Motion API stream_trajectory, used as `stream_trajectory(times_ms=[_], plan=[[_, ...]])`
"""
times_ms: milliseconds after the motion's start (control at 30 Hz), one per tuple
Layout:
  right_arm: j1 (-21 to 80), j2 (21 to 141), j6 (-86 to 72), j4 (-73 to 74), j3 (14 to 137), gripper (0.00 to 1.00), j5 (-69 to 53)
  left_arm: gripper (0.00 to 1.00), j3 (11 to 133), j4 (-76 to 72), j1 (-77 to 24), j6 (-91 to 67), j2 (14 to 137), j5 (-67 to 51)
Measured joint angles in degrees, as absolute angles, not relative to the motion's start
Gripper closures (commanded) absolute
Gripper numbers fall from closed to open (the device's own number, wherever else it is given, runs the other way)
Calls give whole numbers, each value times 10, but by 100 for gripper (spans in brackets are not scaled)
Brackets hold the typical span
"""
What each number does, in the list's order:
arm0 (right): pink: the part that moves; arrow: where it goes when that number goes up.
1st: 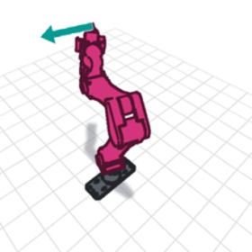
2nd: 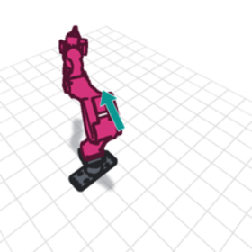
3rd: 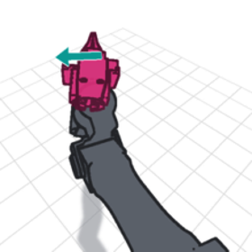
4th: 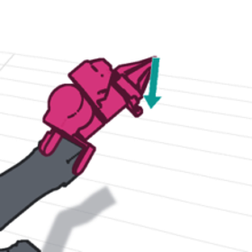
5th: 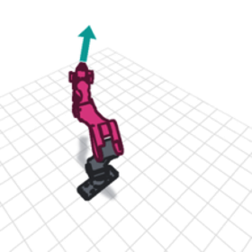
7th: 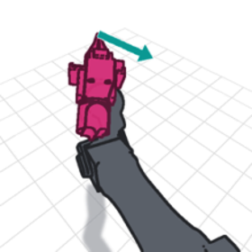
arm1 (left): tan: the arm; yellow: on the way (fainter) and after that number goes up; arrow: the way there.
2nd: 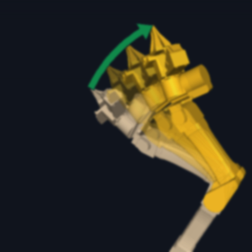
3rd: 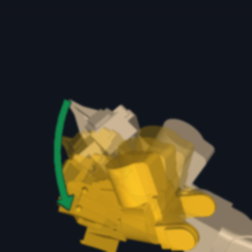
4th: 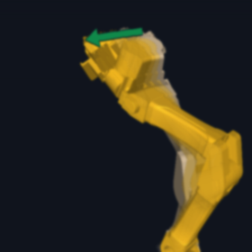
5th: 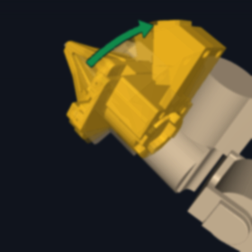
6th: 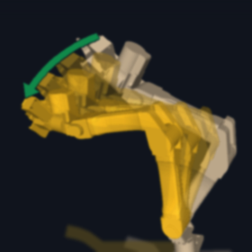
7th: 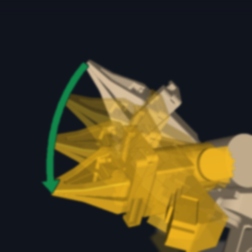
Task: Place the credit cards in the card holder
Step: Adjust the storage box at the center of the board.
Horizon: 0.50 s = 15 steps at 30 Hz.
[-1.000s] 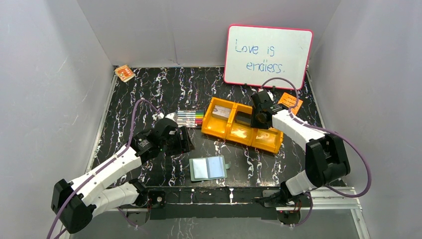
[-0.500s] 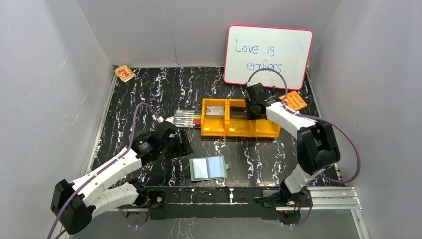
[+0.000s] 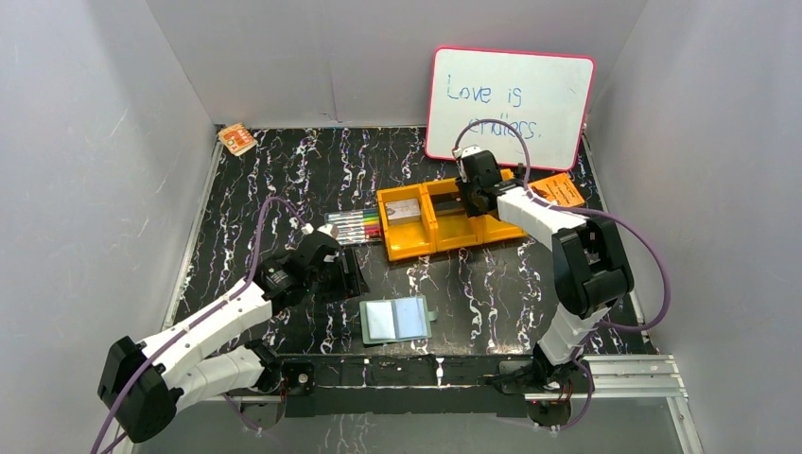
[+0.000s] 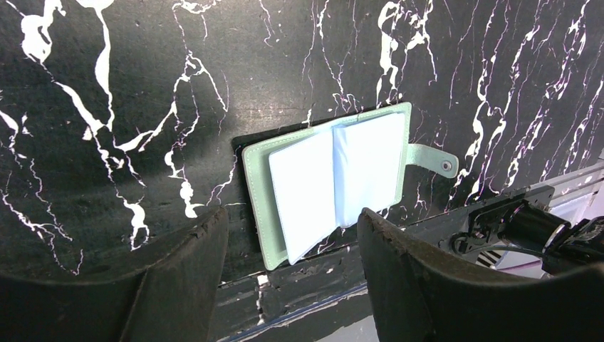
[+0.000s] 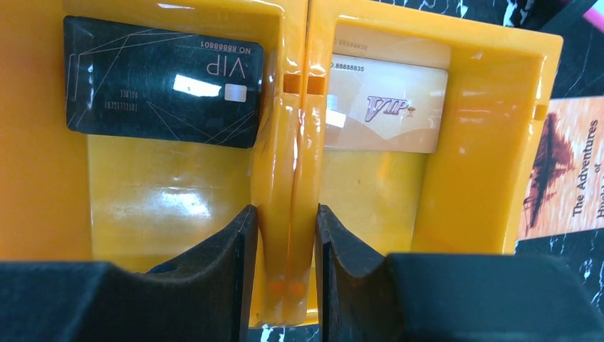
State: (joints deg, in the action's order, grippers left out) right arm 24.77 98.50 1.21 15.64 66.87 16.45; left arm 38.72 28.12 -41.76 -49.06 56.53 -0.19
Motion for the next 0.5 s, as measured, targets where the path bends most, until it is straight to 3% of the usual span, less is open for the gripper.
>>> stream_trajectory(times_ms=[67, 233, 300, 500], plan=[[248, 994, 22, 151, 677, 77, 167, 36, 386, 276, -418, -491, 569, -6], [248, 1004, 18, 154, 692, 42, 167, 36, 383, 270, -418, -490, 575, -11], [248, 1001, 6, 157, 692, 34, 172, 36, 383, 270, -418, -490, 575, -13], [248, 911, -107, 185, 690, 34, 175, 36, 383, 270, -418, -491, 575, -13]])
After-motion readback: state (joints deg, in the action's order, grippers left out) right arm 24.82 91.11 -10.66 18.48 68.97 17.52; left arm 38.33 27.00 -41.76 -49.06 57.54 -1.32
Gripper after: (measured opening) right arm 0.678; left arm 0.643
